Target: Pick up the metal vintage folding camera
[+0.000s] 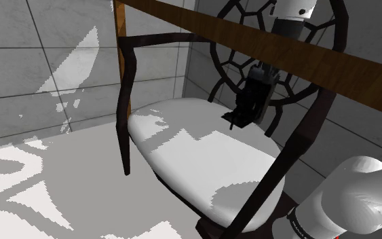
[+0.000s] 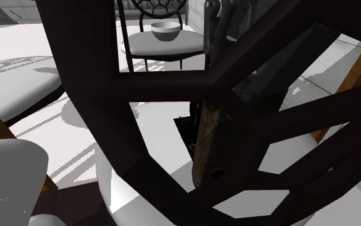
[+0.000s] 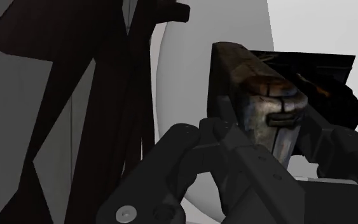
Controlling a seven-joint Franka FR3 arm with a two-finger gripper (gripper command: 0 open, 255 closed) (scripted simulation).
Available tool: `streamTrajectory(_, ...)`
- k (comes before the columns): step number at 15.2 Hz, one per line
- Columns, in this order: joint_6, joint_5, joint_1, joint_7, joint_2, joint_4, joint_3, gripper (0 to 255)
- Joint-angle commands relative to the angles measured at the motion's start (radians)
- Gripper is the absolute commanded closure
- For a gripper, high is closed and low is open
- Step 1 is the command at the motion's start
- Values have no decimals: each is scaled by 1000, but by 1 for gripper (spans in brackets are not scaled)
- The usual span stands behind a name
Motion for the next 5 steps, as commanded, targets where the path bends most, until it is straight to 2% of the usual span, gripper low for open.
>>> streamTrajectory(1,-23,-3,-4,0,8,43,-4,255)
streamTrajectory(5,-51,-2,-5,-1,20,83,-3,255)
